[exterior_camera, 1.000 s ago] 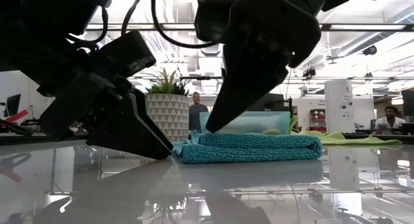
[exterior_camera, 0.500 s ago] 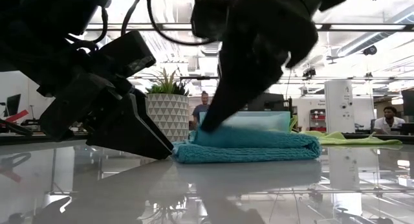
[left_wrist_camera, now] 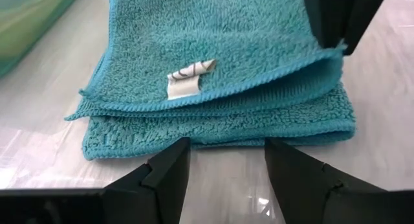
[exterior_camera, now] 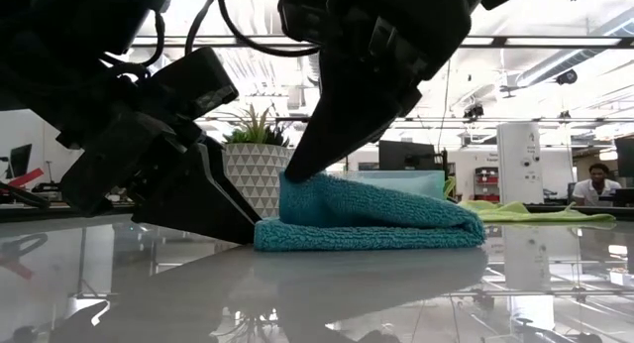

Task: Fold microfiber towels
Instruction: Fold the blue microfiber cloth

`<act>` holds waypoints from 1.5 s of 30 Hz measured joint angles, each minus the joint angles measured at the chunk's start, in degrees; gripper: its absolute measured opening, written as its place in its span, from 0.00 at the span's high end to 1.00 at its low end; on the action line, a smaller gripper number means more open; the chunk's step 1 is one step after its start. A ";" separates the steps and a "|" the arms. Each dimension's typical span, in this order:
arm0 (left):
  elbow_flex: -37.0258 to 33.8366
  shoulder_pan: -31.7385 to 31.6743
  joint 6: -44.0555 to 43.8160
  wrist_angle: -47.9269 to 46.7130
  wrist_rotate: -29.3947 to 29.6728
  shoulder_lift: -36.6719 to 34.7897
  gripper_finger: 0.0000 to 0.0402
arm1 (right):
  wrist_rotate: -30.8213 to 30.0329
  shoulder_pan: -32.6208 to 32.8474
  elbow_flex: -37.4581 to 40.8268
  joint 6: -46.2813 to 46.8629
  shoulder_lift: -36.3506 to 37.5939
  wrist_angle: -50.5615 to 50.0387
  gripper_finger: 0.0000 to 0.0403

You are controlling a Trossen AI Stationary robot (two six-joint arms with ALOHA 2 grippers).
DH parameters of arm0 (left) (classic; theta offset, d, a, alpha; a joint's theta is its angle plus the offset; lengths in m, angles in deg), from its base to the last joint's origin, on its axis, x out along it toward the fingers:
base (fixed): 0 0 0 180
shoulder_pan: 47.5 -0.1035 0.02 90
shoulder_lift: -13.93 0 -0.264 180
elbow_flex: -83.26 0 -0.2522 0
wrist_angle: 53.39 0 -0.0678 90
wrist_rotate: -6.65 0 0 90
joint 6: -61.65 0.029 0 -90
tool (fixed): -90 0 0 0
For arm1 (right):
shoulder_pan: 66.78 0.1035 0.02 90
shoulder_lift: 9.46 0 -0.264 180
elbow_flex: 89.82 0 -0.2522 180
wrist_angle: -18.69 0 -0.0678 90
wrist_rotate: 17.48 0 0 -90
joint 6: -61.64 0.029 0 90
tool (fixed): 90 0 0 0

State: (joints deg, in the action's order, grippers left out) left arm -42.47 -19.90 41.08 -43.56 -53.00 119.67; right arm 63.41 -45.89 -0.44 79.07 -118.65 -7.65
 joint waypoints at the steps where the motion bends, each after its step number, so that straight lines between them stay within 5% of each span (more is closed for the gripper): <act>1: 0.00 0.00 0.00 0.00 0.00 0.00 0.54 | -0.02 0.00 0.00 0.00 -0.25 0.24 0.98; 21: -0.04 0.00 0.14 -0.66 -0.04 -0.76 0.54 | 1.92 0.22 0.07 -1.02 -4.30 6.30 0.96; 33: -0.05 -0.02 1.45 -5.23 -0.04 -8.14 0.54 | 3.34 0.19 -0.31 -1.58 -1.40 5.47 0.65; 39: -0.04 0.00 -3.23 -12.50 -2.95 -12.50 0.54 | 3.24 0.11 -0.26 1.71 5.04 -4.22 0.53; 45: 0.11 -0.32 -3.07 -7.55 -2.95 -13.18 0.54 | 1.75 -0.92 1.21 9.60 11.54 -15.69 0.49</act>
State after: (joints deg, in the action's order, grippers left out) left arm -42.36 -20.23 38.00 -51.11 -55.95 106.48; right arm 65.17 -46.82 0.77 88.66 -107.11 -23.34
